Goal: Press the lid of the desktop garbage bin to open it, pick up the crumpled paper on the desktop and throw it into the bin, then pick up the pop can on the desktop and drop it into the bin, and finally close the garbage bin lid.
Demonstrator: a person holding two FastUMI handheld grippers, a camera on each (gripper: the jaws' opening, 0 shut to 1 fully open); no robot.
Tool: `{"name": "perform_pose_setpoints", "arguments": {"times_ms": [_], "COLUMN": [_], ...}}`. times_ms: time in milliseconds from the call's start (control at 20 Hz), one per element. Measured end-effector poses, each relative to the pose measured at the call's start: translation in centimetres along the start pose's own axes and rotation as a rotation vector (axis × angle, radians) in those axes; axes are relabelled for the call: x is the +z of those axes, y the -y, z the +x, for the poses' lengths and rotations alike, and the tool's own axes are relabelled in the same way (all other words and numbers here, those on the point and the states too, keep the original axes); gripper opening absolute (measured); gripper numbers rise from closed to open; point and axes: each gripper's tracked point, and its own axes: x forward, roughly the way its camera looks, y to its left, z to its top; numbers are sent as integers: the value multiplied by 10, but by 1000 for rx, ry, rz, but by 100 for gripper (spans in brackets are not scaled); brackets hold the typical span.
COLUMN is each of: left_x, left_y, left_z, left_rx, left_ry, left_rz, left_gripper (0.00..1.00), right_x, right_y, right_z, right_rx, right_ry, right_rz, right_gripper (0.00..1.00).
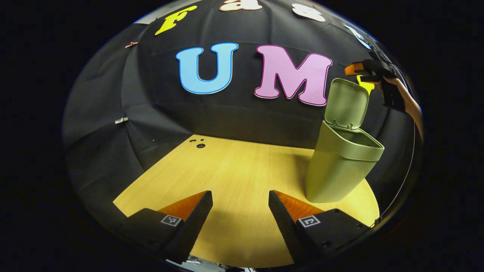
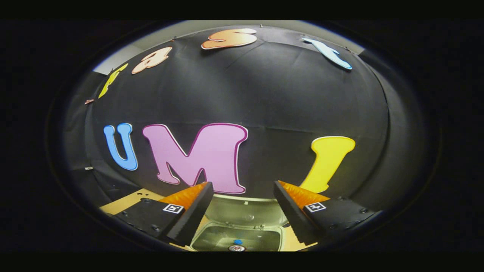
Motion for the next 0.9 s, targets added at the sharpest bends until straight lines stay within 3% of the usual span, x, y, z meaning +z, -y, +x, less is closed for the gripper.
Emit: {"name": "perform_pose_setpoints", "arguments": {"times_ms": [200, 350, 550, 900], "left_x": [-5, -9, -12, 0], "left_y": [-15, -26, -51, -70], "left_z": [3, 7, 12, 14], "left_rx": [3, 4, 35, 44], "left_ry": [3, -4, -17, 6], "left_rz": [-14, -82, -120, -105], "left_gripper": [96, 96, 96, 96], "right_x": [8, 8, -15, -39], "right_y": [0, -1, 2, 2], "right_z": [21, 38, 61, 45], "right_rx": [-28, -39, -64, -55], "right_ry": [14, 4, -70, -175], "right_rz": [-31, -67, -42, 9], "right_gripper": [99, 98, 98, 96]}}
